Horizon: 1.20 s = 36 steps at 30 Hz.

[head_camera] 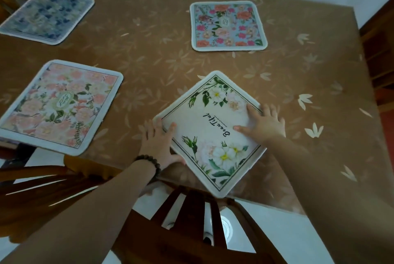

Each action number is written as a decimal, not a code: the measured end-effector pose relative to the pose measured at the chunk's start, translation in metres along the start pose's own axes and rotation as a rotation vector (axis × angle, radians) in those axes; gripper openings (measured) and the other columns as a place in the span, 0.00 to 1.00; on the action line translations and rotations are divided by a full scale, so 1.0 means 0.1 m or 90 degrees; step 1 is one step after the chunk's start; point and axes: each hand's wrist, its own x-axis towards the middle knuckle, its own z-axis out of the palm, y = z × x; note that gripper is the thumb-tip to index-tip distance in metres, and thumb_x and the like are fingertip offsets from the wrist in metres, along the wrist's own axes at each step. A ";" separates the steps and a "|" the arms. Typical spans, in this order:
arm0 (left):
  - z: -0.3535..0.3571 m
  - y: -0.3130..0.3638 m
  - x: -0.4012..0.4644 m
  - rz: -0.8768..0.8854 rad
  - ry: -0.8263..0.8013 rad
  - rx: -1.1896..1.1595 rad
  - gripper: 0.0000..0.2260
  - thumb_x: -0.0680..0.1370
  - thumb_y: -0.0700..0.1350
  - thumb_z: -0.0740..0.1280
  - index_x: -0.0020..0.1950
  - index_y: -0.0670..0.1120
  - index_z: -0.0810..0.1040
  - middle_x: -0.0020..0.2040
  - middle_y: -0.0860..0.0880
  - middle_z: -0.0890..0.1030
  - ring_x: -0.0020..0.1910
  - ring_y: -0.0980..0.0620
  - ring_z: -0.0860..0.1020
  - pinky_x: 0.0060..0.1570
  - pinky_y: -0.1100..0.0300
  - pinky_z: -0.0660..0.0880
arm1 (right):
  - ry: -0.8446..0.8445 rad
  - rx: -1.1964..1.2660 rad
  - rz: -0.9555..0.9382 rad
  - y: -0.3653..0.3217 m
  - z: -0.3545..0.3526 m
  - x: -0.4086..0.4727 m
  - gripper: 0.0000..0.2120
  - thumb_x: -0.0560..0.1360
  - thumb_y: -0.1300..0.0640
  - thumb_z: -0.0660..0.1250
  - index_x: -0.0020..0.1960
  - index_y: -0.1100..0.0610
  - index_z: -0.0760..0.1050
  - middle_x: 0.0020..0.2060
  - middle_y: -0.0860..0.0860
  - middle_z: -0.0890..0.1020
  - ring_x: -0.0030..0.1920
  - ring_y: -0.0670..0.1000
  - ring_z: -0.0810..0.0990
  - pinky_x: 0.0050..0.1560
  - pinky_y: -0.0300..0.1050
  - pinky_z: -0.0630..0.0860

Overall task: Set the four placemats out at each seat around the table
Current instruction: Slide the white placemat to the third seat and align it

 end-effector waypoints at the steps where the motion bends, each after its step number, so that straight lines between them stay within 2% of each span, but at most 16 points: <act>1: -0.05 -0.06 0.07 -0.015 0.006 -0.023 0.49 0.66 0.68 0.69 0.77 0.52 0.46 0.76 0.39 0.42 0.74 0.35 0.42 0.70 0.40 0.45 | 0.005 0.008 0.032 -0.01 0.04 -0.09 0.47 0.62 0.20 0.49 0.74 0.40 0.44 0.76 0.55 0.50 0.75 0.59 0.46 0.68 0.66 0.53; 3: -0.15 -0.14 0.23 -0.032 0.025 -0.088 0.42 0.71 0.60 0.68 0.77 0.49 0.50 0.77 0.38 0.47 0.75 0.37 0.46 0.72 0.41 0.49 | 0.017 0.024 0.087 -0.07 0.10 -0.29 0.45 0.64 0.21 0.49 0.74 0.42 0.45 0.76 0.57 0.50 0.74 0.61 0.50 0.67 0.66 0.55; 5: -0.21 -0.15 0.39 -0.003 0.069 -0.124 0.31 0.76 0.51 0.66 0.76 0.49 0.57 0.76 0.42 0.56 0.75 0.41 0.52 0.71 0.42 0.53 | 0.021 0.042 0.126 -0.18 0.18 -0.52 0.44 0.66 0.23 0.49 0.74 0.44 0.46 0.76 0.60 0.50 0.74 0.63 0.51 0.67 0.64 0.55; 7: -0.26 -0.12 0.53 0.049 0.122 -0.172 0.21 0.78 0.41 0.63 0.71 0.50 0.67 0.73 0.47 0.66 0.72 0.44 0.61 0.71 0.44 0.55 | 0.028 0.050 0.149 -0.35 0.26 -0.74 0.43 0.67 0.24 0.51 0.74 0.46 0.47 0.75 0.64 0.50 0.73 0.65 0.53 0.66 0.63 0.56; 9: -0.33 -0.08 0.65 0.064 0.129 -0.228 0.16 0.78 0.35 0.59 0.63 0.49 0.75 0.67 0.48 0.73 0.65 0.45 0.70 0.66 0.50 0.63 | 0.041 0.059 0.165 -0.54 0.31 -0.92 0.41 0.67 0.26 0.54 0.73 0.48 0.52 0.73 0.66 0.55 0.70 0.66 0.57 0.64 0.61 0.59; 11: -0.40 -0.08 0.79 0.068 0.107 -0.242 0.14 0.79 0.35 0.57 0.59 0.48 0.75 0.64 0.48 0.72 0.61 0.45 0.71 0.59 0.55 0.66 | 0.054 0.072 0.168 -0.69 0.34 -1.07 0.38 0.67 0.27 0.57 0.69 0.48 0.57 0.68 0.65 0.62 0.65 0.65 0.62 0.61 0.59 0.62; 12: -0.44 -0.08 0.86 0.071 0.077 -0.237 0.14 0.80 0.38 0.57 0.63 0.47 0.73 0.69 0.47 0.67 0.65 0.45 0.68 0.62 0.53 0.64 | 0.064 0.079 0.160 -0.74 0.35 -1.13 0.36 0.67 0.28 0.58 0.67 0.48 0.60 0.65 0.63 0.65 0.62 0.64 0.64 0.60 0.57 0.64; 13: -0.49 -0.07 0.94 0.067 0.035 -0.224 0.17 0.81 0.43 0.58 0.70 0.49 0.67 0.75 0.48 0.59 0.70 0.45 0.63 0.66 0.52 0.61 | 0.074 0.086 0.148 -0.77 0.36 -1.18 0.34 0.68 0.28 0.58 0.65 0.48 0.63 0.61 0.61 0.68 0.60 0.63 0.65 0.60 0.57 0.66; 15: -0.59 -0.05 1.05 0.059 -0.049 -0.218 0.27 0.79 0.53 0.60 0.76 0.53 0.55 0.78 0.49 0.46 0.75 0.46 0.54 0.70 0.49 0.56 | 0.086 0.090 0.120 -0.79 0.38 -1.26 0.32 0.68 0.28 0.58 0.63 0.48 0.66 0.57 0.59 0.69 0.60 0.63 0.66 0.59 0.58 0.67; 19: -0.63 0.02 1.09 0.057 -0.060 -0.224 0.38 0.73 0.62 0.65 0.77 0.54 0.48 0.77 0.45 0.48 0.75 0.43 0.52 0.71 0.44 0.56 | 0.113 0.060 0.089 -0.64 0.33 -1.23 0.32 0.69 0.27 0.55 0.65 0.47 0.66 0.55 0.55 0.70 0.57 0.59 0.68 0.55 0.54 0.67; 23: -0.42 0.10 0.72 0.018 0.008 -0.142 0.52 0.62 0.75 0.63 0.76 0.56 0.40 0.77 0.43 0.42 0.75 0.41 0.41 0.71 0.40 0.43 | 0.149 0.075 0.042 -0.40 0.12 -0.85 0.34 0.69 0.28 0.57 0.68 0.47 0.64 0.61 0.55 0.68 0.59 0.59 0.67 0.57 0.56 0.67; 25: -0.28 0.14 0.48 0.019 0.024 -0.162 0.56 0.57 0.77 0.63 0.74 0.57 0.36 0.77 0.43 0.40 0.75 0.41 0.38 0.70 0.39 0.41 | 0.127 0.091 -0.001 -0.32 0.02 -0.55 0.35 0.69 0.29 0.59 0.71 0.46 0.61 0.69 0.56 0.63 0.67 0.60 0.61 0.65 0.58 0.62; 27: -0.11 0.20 0.23 0.019 0.039 -0.151 0.60 0.52 0.78 0.65 0.73 0.59 0.34 0.77 0.45 0.40 0.74 0.39 0.39 0.70 0.37 0.43 | 0.093 0.087 -0.026 -0.25 -0.08 -0.22 0.37 0.70 0.29 0.59 0.73 0.45 0.57 0.74 0.57 0.56 0.74 0.60 0.52 0.71 0.61 0.53; 30: 0.14 0.29 -0.08 0.012 0.041 -0.105 0.63 0.49 0.79 0.64 0.71 0.61 0.28 0.76 0.43 0.35 0.73 0.34 0.39 0.68 0.36 0.43 | 0.062 0.072 -0.044 -0.18 -0.21 0.21 0.40 0.69 0.30 0.61 0.74 0.44 0.53 0.77 0.56 0.49 0.76 0.58 0.43 0.72 0.61 0.44; 33: 0.33 0.35 -0.24 -0.038 0.058 -0.089 0.61 0.52 0.80 0.60 0.70 0.58 0.26 0.76 0.40 0.37 0.73 0.33 0.40 0.69 0.38 0.43 | 0.004 0.036 -0.067 -0.12 -0.27 0.47 0.43 0.67 0.29 0.62 0.75 0.43 0.50 0.77 0.54 0.47 0.76 0.57 0.42 0.73 0.61 0.43; 36: 0.37 0.39 -0.26 -0.100 0.099 -0.153 0.60 0.52 0.78 0.57 0.71 0.57 0.27 0.75 0.35 0.39 0.73 0.34 0.41 0.71 0.43 0.43 | -0.037 0.049 -0.075 -0.08 -0.27 0.54 0.44 0.66 0.28 0.63 0.75 0.42 0.52 0.77 0.51 0.51 0.75 0.59 0.49 0.71 0.62 0.51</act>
